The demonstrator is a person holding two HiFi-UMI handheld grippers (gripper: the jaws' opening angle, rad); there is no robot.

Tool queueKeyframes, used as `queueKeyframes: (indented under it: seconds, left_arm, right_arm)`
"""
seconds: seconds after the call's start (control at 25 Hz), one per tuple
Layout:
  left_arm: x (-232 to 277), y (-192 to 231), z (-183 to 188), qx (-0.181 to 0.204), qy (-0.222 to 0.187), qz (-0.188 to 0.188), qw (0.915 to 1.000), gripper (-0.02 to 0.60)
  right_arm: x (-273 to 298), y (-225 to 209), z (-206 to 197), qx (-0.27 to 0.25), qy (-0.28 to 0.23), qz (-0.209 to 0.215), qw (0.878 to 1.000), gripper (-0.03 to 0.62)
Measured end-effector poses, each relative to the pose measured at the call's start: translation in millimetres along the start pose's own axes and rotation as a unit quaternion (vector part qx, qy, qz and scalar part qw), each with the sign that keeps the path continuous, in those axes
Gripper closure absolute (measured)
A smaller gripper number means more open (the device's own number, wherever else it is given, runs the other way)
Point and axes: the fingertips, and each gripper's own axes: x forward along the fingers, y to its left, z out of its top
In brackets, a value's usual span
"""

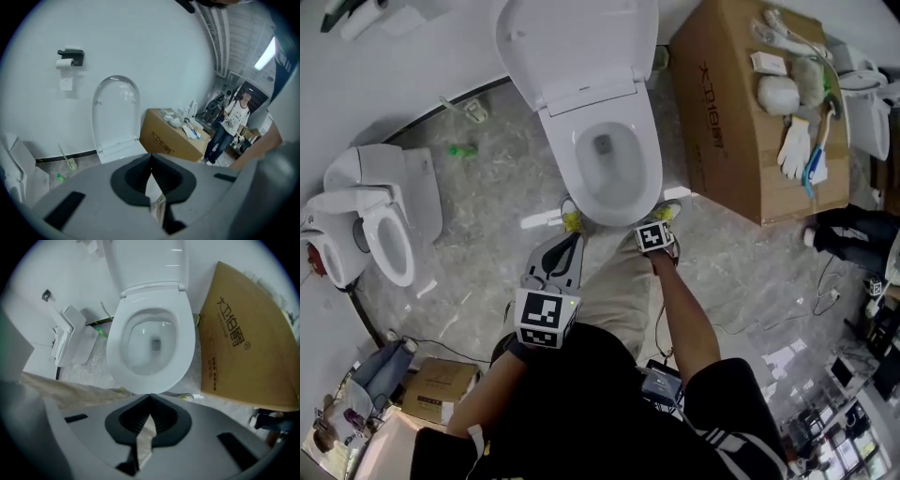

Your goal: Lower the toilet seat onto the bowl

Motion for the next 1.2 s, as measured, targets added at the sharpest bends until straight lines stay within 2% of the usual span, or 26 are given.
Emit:
queueKeyframes:
  seconds: [0.08,0.16,0.28,0.4,0.48,0.56,0.6,0.76,0.92,1.0,1.2]
  left_arm:
    - [-6,8,18,-0.009,-0.023,0.000,0.9997,0.571]
    - [-13,19,37,-0.002,-0.047,0.005,0.9989,0.569]
    - [-25,36,67,0.017,-0.086,0.014,0.9961,0.569]
    - [-52,53,85,0.023,-0.099,0.017,0.9947,0.569]
    - [-72,61,96,-0.010,-0.101,0.003,0.9948,0.571]
    - [-88,64,116,-0.054,-0.115,-0.026,0.9915,0.569]
    - [-96,64,126,-0.063,-0.126,-0.036,0.9894,0.571]
    - [-122,71,153,-0.043,-0.159,-0.037,0.9856,0.571]
    - [-136,77,164,-0.052,-0.178,-0.033,0.9822,0.571]
    - [-139,73,170,-0.043,-0.183,-0.040,0.9813,0.569]
    - [-139,55,182,0.012,-0.196,-0.051,0.9793,0.571]
  right_arm:
    - [-33,-4,14,0.036,-0.031,0.007,0.999,0.599]
    - [-71,-5,46,0.054,-0.084,0.017,0.995,0.599]
    - [-146,-2,108,0.045,-0.177,0.019,0.983,0.599]
    - [-229,30,153,0.017,-0.263,0.024,0.964,0.599]
    - [-285,56,173,0.000,-0.310,0.027,0.950,0.600]
    - [-337,74,193,-0.002,-0.358,0.029,0.933,0.600]
    - [-361,82,200,0.001,-0.381,0.032,0.924,0.600]
    - [-434,113,208,0.016,-0.448,0.055,0.892,0.600]
    - [-477,128,204,0.055,-0.478,0.099,0.871,0.600]
    - [-499,130,200,0.057,-0.498,0.096,0.860,0.600]
    - [-546,136,200,0.028,-0.547,0.072,0.834,0.600]
